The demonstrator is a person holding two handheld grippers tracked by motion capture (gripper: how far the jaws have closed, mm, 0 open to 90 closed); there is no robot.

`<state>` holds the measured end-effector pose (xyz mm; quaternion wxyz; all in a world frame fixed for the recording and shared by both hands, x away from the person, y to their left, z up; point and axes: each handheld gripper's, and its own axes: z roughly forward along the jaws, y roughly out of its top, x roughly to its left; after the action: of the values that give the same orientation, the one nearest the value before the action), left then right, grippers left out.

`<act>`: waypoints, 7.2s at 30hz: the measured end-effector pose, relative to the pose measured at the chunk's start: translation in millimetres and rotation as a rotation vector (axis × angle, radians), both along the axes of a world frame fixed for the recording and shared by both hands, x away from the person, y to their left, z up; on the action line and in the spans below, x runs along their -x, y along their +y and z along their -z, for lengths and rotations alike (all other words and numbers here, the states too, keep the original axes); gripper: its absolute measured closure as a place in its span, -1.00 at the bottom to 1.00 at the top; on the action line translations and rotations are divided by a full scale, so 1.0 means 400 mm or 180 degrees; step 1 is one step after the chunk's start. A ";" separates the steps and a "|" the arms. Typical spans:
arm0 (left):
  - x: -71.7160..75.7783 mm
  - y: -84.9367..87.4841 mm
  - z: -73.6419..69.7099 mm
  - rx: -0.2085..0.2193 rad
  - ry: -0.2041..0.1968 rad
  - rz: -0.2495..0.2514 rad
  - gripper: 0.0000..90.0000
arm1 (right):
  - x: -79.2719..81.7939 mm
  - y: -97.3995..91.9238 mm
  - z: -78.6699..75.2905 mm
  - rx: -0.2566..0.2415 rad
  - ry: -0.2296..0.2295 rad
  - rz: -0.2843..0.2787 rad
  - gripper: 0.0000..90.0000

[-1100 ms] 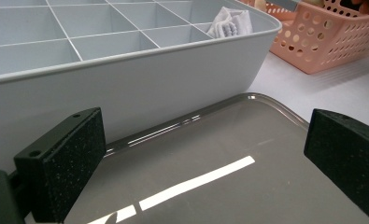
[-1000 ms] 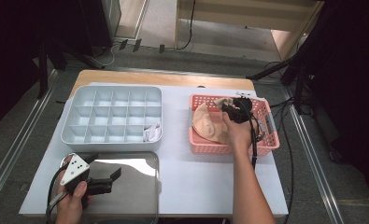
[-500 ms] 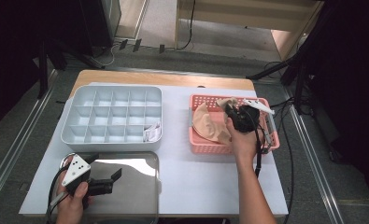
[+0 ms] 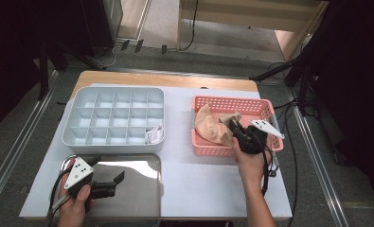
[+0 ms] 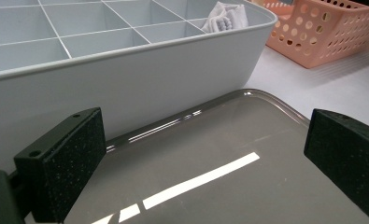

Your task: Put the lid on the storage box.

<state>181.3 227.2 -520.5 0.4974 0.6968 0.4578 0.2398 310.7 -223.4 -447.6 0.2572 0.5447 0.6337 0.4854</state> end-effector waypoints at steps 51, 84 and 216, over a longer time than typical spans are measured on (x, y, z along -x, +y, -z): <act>0.007 -0.019 0.002 -0.0030 0.0001 0.0063 -1.00 | 0.306 0.082 0.183 0.0203 0.0263 -0.0519 0.79; 0.006 -0.021 0.003 -0.0048 0.0010 0.0055 -1.00 | 0.261 0.026 0.058 0.0216 0.0040 -0.0381 -0.03; -0.012 -0.182 -0.032 0.0413 0.0052 0.0335 -1.00 | 0.309 0.083 0.111 -0.0596 -0.0065 -0.0844 0.03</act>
<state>186.1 154.2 -507.7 0.5497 0.6881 0.4391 0.1774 187.2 -190.3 -491.9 0.1454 0.4729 0.6493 0.5776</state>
